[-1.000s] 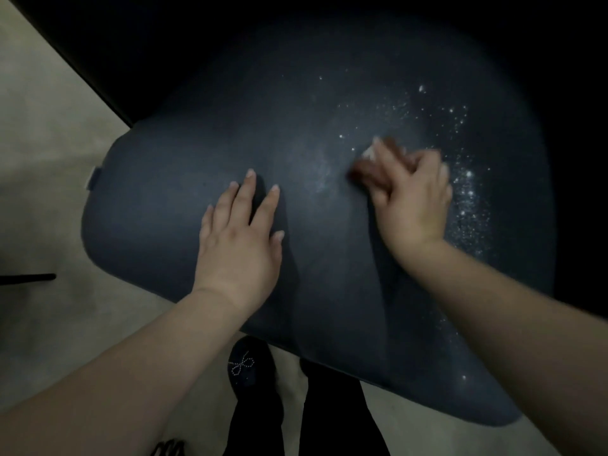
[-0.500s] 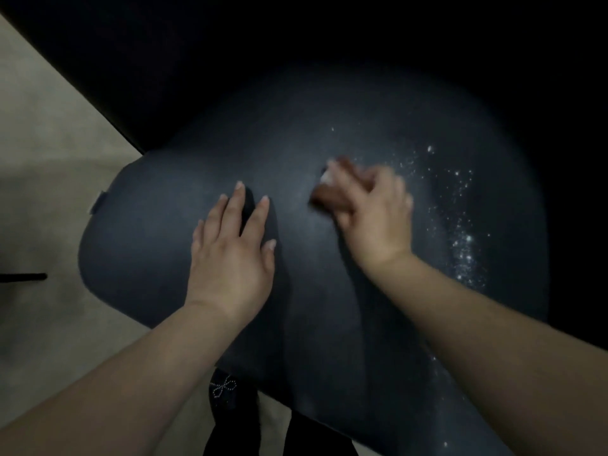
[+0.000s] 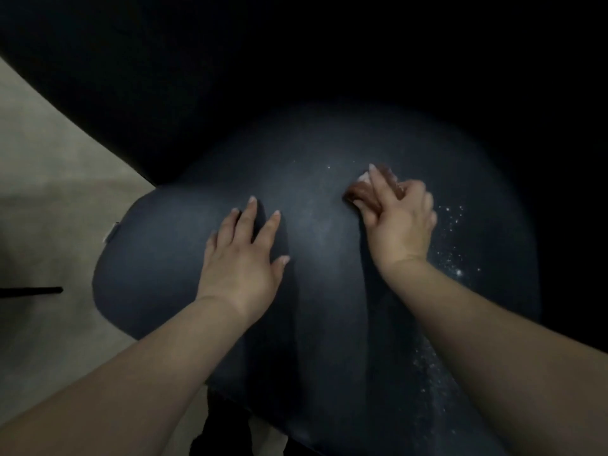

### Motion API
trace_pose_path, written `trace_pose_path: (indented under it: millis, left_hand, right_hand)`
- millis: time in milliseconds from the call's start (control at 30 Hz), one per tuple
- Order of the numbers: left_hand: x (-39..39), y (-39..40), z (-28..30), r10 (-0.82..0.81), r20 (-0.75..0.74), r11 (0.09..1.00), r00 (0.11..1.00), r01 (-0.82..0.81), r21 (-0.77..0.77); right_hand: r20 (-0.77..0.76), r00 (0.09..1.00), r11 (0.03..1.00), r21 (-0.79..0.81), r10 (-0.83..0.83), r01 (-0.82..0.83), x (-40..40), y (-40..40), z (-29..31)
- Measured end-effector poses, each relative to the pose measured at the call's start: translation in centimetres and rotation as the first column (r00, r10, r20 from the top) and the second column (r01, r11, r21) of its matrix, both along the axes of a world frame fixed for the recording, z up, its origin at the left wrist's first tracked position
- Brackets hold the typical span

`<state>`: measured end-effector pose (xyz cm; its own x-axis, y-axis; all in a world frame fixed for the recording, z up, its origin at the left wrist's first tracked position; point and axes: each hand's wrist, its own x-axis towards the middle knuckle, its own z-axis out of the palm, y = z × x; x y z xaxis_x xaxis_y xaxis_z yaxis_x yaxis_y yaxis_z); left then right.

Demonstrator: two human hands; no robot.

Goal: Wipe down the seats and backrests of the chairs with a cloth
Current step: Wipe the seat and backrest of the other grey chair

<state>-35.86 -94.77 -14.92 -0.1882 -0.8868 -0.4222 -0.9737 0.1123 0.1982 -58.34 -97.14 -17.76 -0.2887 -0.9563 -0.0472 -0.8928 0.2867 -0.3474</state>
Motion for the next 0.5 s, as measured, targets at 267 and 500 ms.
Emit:
trace_pose_path:
  millis: [267,500]
  left_hand:
    - [-0.5,-2.8,-1.0,-0.006,-0.043,0.998,0.999,0.003,-0.057]
    - [0.5,-5.1,-1.1,0.041,-0.095,0.989,0.995,-0.054,-0.136]
  right_hand:
    - [-0.026,0.952,0.952,-0.007,0.304,-0.305,4.7,1.4,0.1]
    - [0.003,0.967,0.967,-0.040,-0.253,0.253,1.8,-1.5,-0.4]
